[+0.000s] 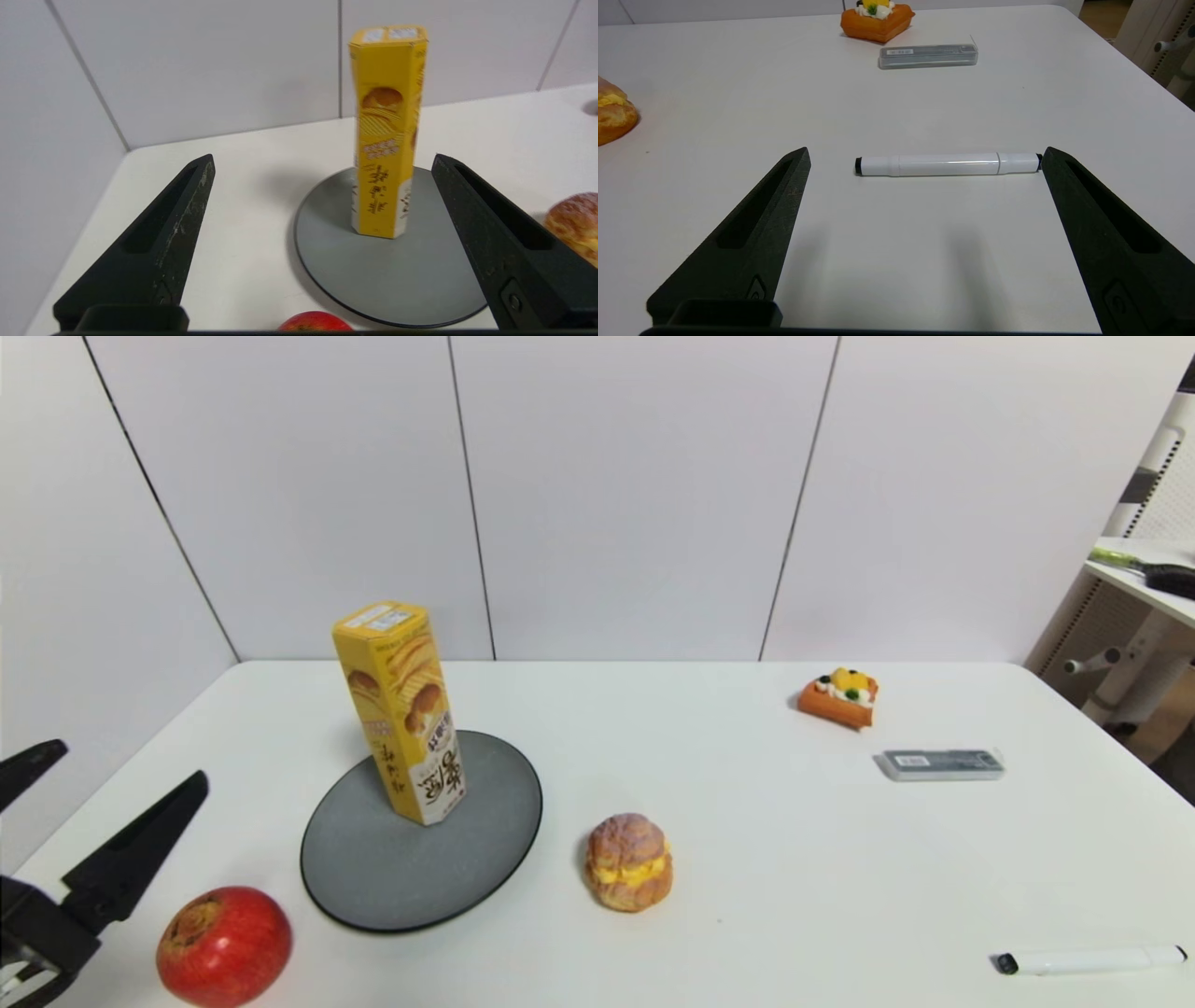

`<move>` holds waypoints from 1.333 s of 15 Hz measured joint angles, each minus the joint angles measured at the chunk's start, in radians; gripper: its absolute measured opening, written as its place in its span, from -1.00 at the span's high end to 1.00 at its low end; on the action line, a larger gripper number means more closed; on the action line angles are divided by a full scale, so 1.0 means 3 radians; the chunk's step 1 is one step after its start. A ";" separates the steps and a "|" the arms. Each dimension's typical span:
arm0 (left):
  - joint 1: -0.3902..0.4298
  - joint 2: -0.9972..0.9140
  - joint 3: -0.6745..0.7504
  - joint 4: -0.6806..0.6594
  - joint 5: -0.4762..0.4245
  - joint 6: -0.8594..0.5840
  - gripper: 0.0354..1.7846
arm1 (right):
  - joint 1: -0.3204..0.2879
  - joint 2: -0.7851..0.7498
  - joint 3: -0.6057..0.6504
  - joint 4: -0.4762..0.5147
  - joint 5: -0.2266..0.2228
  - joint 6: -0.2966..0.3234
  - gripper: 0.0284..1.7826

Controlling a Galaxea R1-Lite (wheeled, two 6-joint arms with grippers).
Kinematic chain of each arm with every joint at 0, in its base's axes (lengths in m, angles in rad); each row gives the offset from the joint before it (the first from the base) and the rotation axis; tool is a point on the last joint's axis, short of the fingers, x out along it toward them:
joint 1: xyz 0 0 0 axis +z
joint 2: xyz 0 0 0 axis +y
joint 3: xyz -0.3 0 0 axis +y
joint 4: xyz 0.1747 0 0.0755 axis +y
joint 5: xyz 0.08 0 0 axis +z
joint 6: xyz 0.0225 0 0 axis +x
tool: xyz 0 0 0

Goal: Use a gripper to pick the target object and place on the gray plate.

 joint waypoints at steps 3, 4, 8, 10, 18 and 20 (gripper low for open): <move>0.0433 -0.0428 0.0055 0.0077 -0.0133 0.0156 -0.87 | 0.0000 0.0000 0.0000 -0.0001 0.0000 -0.0001 -0.92; 0.0563 -0.0562 0.0070 0.0149 -0.0215 0.0188 -0.87 | 0.0000 0.0000 0.0000 -0.0001 0.0000 -0.0001 -0.92; 0.0871 -0.1030 0.0148 0.0667 -0.0662 0.0308 -0.89 | 0.0000 0.0000 0.0000 -0.0001 0.0000 0.0000 -0.92; 0.0891 -0.1307 0.0181 0.1021 -0.0668 0.0332 -0.89 | -0.0001 0.0000 0.0000 -0.0002 0.0001 -0.0001 -0.92; 0.1049 -0.2240 0.0569 0.1950 -0.0671 0.0303 -0.89 | 0.0000 0.0000 0.0000 -0.0004 0.0000 -0.0001 -0.92; 0.1053 -0.2440 0.0585 0.2368 -0.0711 0.0272 -0.89 | 0.0000 0.0000 0.0000 -0.0002 0.0000 -0.0001 -0.92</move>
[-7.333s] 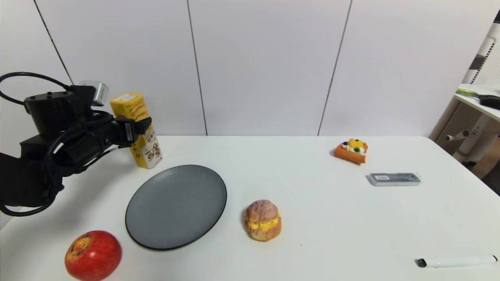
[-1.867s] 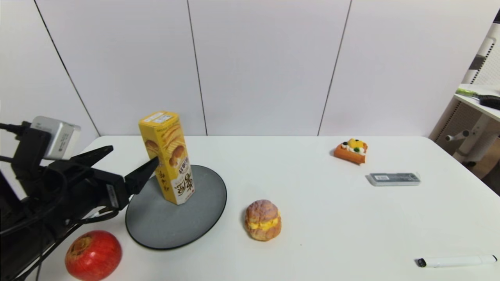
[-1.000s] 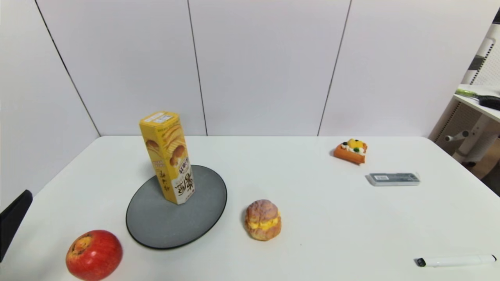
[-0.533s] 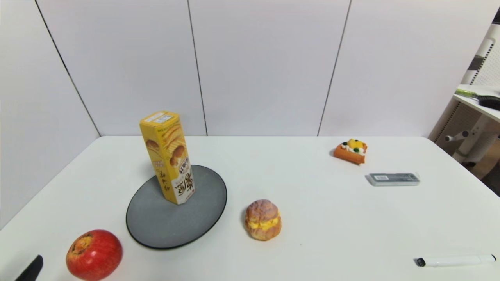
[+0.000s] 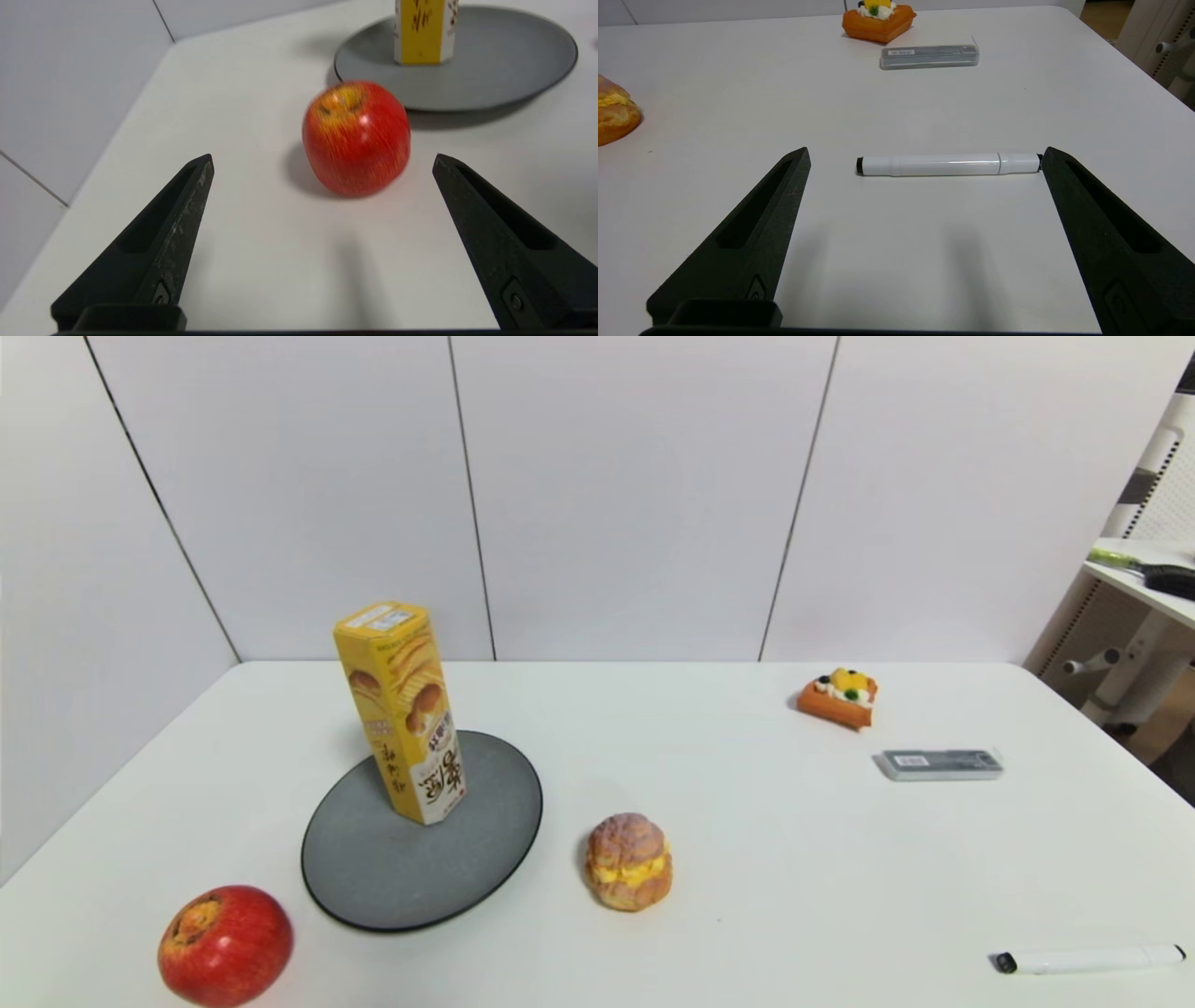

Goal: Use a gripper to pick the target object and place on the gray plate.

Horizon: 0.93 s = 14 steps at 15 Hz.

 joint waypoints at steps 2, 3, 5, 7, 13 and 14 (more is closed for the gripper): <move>0.0003 -0.0090 0.0003 0.0101 0.0000 -0.0098 -0.89 | 0.0000 0.0000 0.0000 0.0001 0.0000 0.0001 -0.92; 0.0003 -0.0114 0.0003 0.0106 0.0005 -0.0158 -0.89 | 0.0000 0.0000 0.0000 0.0000 0.0000 0.0000 -0.92; 0.0003 -0.0143 0.0003 0.0111 0.0009 -0.0192 -0.89 | 0.0000 0.0000 0.0000 0.0000 0.0001 0.0000 -0.92; 0.0003 -0.0149 0.0004 0.0119 0.0018 -0.0343 -0.89 | 0.0000 0.0000 0.0000 0.0000 0.0000 0.0001 -0.92; 0.0003 -0.0155 0.0004 0.0109 0.0148 -0.0689 -0.89 | 0.0000 0.0000 0.0000 0.0000 -0.0001 0.0000 -0.92; 0.0003 -0.0155 0.0004 0.0109 0.0148 -0.0689 -0.89 | 0.0000 0.0000 0.0000 0.0000 0.0001 0.0000 -0.92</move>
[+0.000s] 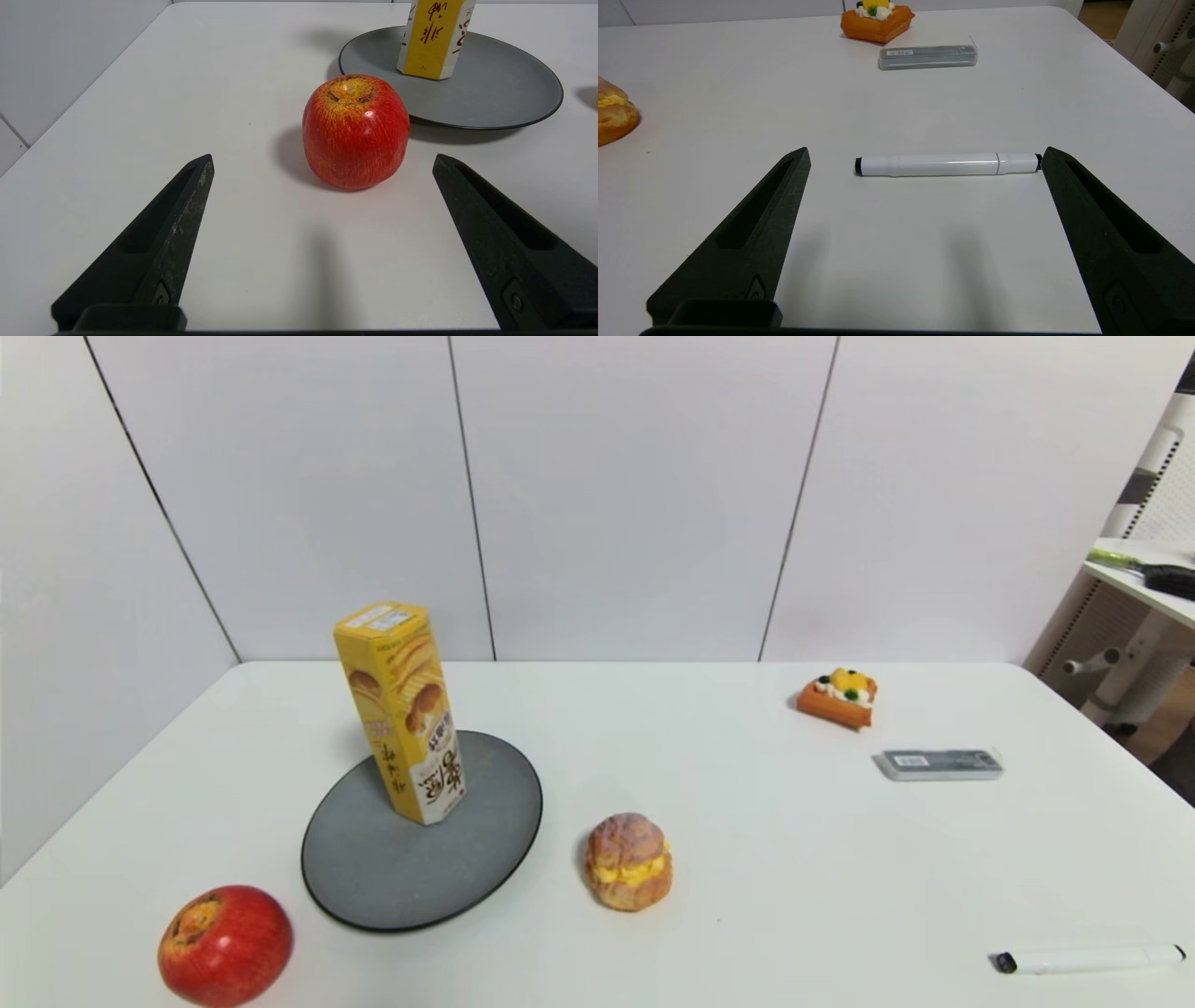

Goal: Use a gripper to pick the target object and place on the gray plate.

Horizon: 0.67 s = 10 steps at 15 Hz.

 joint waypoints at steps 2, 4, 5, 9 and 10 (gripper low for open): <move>0.0000 0.0000 0.0000 -0.0001 -0.0001 0.0000 -0.89 | 0.0000 0.0000 0.0000 0.0000 -0.0001 0.0000 -0.92; 0.0000 0.0000 0.0000 -0.0001 0.0000 0.0001 -0.89 | 0.0000 0.0000 0.0000 0.0000 -0.0001 -0.0001 -0.92; 0.0000 0.0000 0.0000 0.0000 0.0000 0.0001 -0.89 | 0.0000 0.0000 0.0000 0.0001 -0.0004 -0.0006 -0.92; 0.0000 0.0000 0.0000 0.0000 -0.0001 0.0001 -0.89 | 0.0000 0.0000 0.0000 0.0001 -0.0006 -0.0006 -0.92; 0.0000 0.0000 0.0000 0.0000 0.0000 0.0001 -0.89 | -0.0001 0.0000 0.0000 -0.0001 -0.0001 -0.0011 -0.92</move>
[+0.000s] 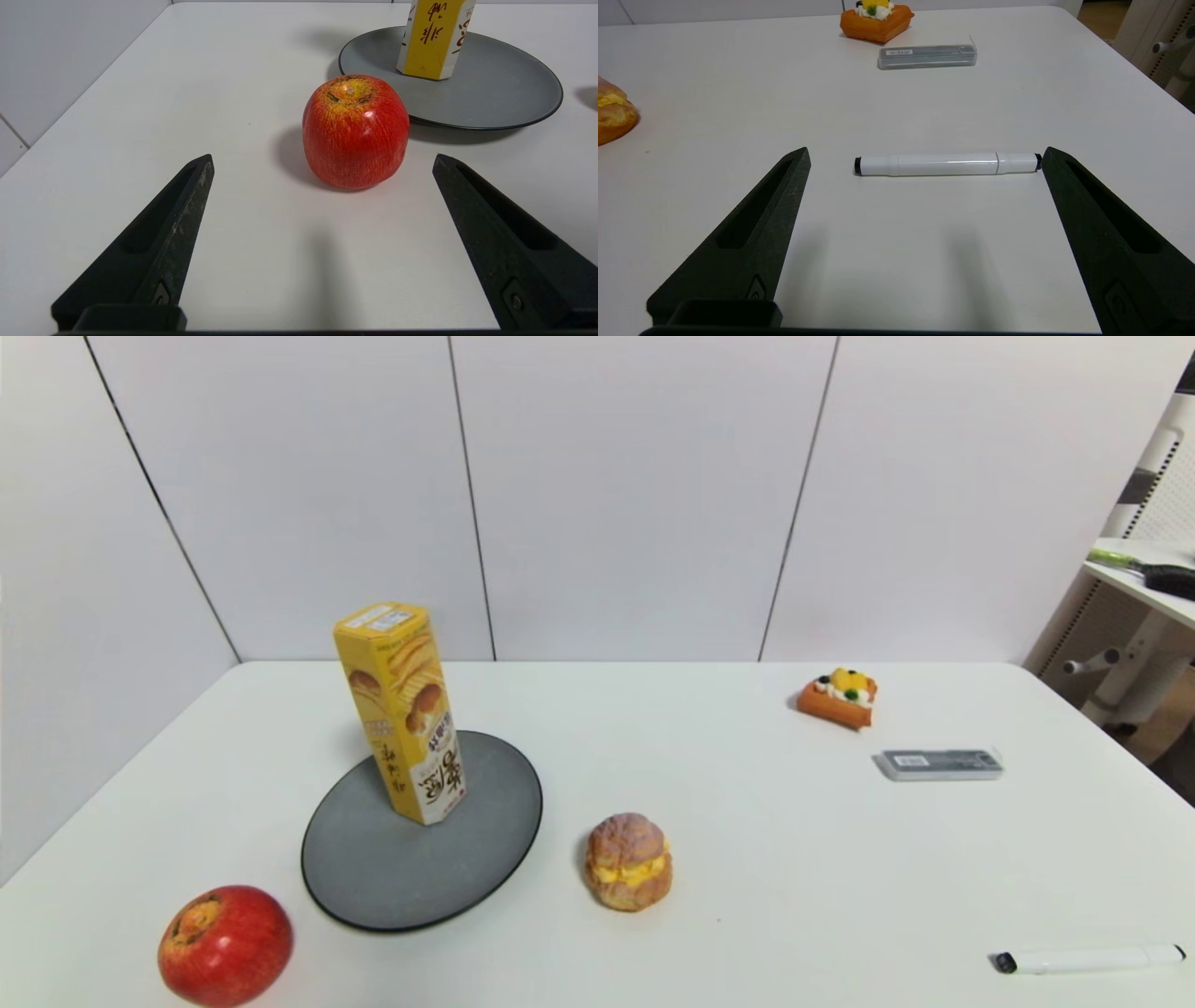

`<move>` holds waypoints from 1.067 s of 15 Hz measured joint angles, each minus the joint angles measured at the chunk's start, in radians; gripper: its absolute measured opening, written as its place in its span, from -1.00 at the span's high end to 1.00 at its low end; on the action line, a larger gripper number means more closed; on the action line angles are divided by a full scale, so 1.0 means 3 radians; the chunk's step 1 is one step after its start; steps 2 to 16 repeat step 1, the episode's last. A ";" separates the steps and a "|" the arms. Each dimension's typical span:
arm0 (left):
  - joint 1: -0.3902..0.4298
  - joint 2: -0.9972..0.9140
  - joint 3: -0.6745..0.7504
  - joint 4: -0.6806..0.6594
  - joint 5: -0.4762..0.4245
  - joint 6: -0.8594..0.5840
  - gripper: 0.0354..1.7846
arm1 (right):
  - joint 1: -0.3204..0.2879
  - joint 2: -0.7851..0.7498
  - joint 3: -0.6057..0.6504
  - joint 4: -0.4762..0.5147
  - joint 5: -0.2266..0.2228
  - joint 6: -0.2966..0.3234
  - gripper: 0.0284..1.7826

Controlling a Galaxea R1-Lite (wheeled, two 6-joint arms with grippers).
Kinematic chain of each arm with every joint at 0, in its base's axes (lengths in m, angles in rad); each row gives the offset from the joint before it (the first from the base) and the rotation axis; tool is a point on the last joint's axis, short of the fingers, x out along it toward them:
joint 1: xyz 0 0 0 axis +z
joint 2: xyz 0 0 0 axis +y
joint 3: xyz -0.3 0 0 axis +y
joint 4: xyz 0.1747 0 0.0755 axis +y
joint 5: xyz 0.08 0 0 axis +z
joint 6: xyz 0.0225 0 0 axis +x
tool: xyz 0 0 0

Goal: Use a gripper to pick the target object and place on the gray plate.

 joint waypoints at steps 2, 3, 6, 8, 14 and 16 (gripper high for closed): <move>0.0000 0.0000 0.0000 -0.0001 -0.0001 0.0000 -0.89 | 0.0001 0.0000 0.0000 0.0001 0.0000 0.0009 -0.92; 0.0000 0.0000 0.0000 -0.0001 -0.0001 0.0000 -0.89 | 0.0001 0.0000 0.0000 0.0001 0.0000 0.0009 -0.92; 0.0000 0.0000 0.0000 -0.0001 -0.0001 0.0000 -0.89 | 0.0001 0.0000 0.0000 0.0001 0.0000 0.0009 -0.92; 0.0000 0.0000 0.0000 -0.0001 -0.0001 0.0000 -0.89 | 0.0001 0.0000 0.0000 0.0001 0.0000 0.0009 -0.92; 0.0000 0.0000 0.0000 -0.0001 -0.0001 0.0000 -0.89 | 0.0001 0.0000 0.0000 0.0001 0.0000 0.0009 -0.92; 0.0000 0.0000 0.0000 -0.0001 -0.0001 0.0000 -0.89 | 0.0001 0.0000 0.0000 0.0001 0.0000 0.0009 -0.92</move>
